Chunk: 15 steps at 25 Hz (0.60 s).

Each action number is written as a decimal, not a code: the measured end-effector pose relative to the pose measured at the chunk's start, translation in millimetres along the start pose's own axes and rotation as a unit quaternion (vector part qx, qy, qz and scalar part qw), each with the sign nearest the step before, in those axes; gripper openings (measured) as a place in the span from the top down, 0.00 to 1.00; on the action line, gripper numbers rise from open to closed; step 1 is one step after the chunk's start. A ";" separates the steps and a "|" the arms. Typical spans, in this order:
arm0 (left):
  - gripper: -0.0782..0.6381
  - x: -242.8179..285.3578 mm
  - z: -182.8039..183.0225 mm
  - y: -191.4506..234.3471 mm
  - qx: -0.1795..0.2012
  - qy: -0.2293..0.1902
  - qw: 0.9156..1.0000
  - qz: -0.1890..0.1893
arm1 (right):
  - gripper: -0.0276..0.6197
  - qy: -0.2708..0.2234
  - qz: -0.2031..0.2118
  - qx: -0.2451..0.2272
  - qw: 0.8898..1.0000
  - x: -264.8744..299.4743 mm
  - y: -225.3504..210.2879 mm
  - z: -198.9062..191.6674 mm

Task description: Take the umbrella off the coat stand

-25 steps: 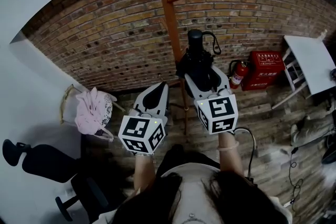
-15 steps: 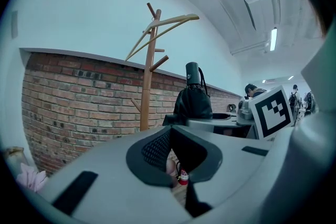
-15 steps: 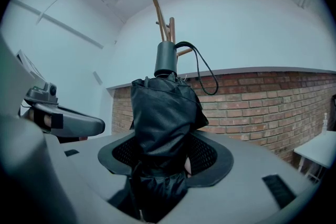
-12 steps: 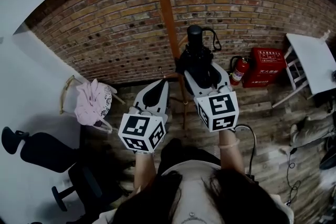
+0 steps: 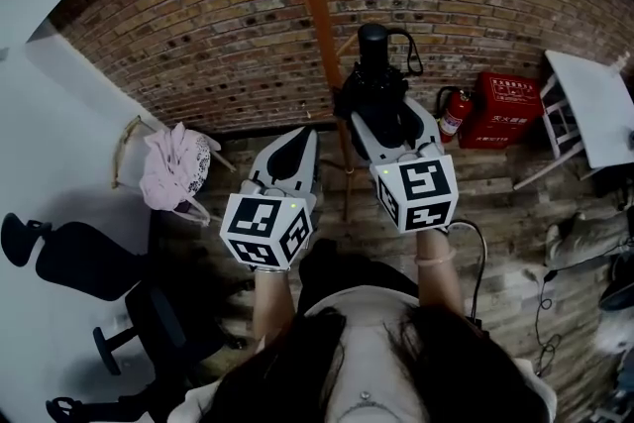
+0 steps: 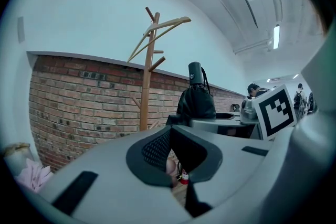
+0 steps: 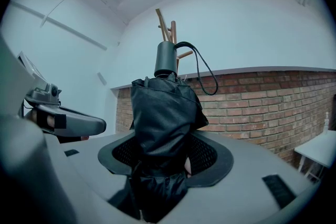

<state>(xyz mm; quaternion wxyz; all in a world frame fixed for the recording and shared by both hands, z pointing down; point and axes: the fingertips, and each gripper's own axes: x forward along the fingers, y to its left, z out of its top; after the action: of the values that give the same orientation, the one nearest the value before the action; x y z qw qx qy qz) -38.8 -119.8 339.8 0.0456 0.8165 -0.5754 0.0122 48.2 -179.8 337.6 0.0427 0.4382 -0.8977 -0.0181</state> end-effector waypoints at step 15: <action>0.88 2.0 -1.3 -24.5 0.002 -0.006 1.000 -0.008 | 0.53 -0.002 -0.001 -0.004 1.000 -24.5 -7.7 -5.4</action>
<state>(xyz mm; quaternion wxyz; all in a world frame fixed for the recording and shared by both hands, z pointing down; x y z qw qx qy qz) -15.0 -113.3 339.8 0.0408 0.8215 -0.5688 0.0081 69.8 -165.2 340.9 0.0432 0.4393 -0.8970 -0.0229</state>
